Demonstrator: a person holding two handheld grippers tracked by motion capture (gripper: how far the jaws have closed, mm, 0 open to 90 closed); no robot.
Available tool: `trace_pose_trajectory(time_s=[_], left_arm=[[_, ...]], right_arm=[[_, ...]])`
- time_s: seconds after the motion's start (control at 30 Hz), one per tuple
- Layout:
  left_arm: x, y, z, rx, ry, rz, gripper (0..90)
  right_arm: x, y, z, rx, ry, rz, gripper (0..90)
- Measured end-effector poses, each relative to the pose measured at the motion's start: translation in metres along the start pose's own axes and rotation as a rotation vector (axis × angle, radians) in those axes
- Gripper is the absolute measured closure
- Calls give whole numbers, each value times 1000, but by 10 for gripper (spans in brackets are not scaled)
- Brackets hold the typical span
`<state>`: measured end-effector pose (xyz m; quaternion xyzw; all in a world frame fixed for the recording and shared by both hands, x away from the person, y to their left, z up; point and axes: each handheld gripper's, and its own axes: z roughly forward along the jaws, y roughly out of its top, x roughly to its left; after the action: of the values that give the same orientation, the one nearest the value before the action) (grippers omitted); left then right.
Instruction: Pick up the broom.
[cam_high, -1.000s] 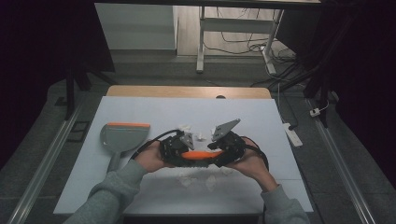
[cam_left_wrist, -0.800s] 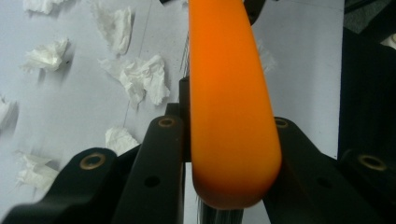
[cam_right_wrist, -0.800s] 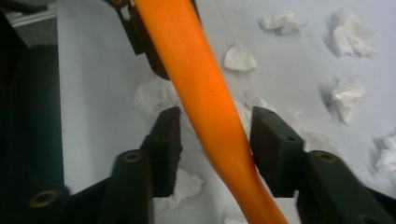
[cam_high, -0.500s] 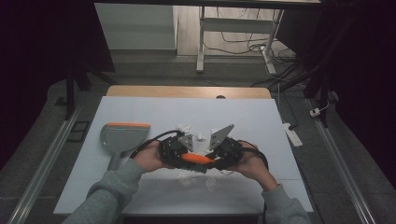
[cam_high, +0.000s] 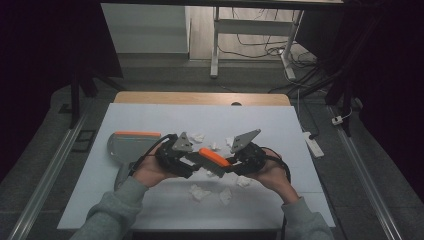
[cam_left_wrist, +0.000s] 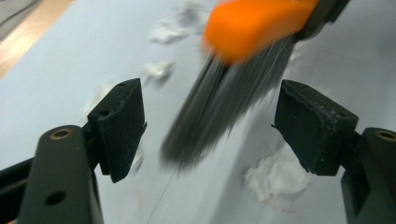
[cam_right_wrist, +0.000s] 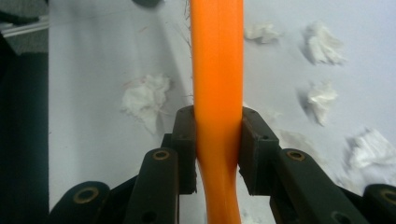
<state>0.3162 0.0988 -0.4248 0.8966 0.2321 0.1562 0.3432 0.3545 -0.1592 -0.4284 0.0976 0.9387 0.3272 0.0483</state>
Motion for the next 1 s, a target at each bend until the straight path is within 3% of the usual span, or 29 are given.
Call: trace_pose_trajectory(time_s=[0.13,0.33,0.67,0.83,1.0], left_arm=[[0,-24,-17,-10,61,-84,240],[-6,-64,-38,-64,139,-162,232],[-4,-116,-51,-79,183,-274,227],[-4,-134,-54,-79,225,-304,225],[-1,-150,-61,-98,235,-348,225]], right_arm=[[-4,-3,-5,-22,-16,33,702],[-11,-7,-11,-48,-53,83,703],[-18,-14,-22,-84,-110,145,703],[-23,-19,-28,-107,-129,182,703],[-29,-24,-32,-118,-155,214,702]])
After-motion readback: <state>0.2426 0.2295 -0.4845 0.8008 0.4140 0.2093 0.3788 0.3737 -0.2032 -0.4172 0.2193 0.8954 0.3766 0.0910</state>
